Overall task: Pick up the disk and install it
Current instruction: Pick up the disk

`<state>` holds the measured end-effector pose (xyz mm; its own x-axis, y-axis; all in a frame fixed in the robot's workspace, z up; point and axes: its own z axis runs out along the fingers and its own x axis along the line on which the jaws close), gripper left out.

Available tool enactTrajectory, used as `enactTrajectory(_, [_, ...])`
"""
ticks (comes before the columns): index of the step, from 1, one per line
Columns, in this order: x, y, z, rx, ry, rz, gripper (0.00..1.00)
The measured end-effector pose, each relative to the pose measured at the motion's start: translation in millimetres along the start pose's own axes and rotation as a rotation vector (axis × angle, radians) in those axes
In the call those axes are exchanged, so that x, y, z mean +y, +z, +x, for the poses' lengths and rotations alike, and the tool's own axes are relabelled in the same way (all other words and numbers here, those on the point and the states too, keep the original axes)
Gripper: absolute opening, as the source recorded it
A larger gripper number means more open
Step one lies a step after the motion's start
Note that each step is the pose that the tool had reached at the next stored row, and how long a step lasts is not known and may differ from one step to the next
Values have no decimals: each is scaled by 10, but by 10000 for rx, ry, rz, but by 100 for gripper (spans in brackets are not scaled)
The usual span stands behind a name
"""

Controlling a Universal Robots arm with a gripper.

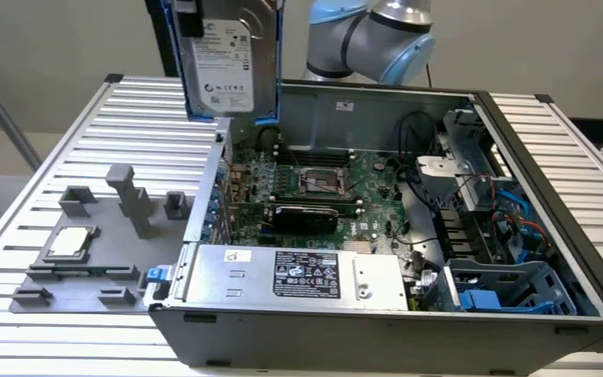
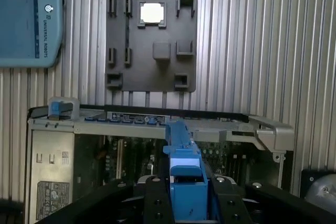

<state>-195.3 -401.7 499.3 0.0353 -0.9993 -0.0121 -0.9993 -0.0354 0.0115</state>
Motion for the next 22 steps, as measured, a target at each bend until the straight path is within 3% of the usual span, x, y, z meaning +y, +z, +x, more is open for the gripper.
enactTrajectory(6, [-156, 4, 83, 6, -3, 191, 0])
enactTrajectory(9, [-247, 21, 129, 12, -3, 250, 0])
enactTrajectory(22, [-823, 67, 308, 10, -3, 262, 0])
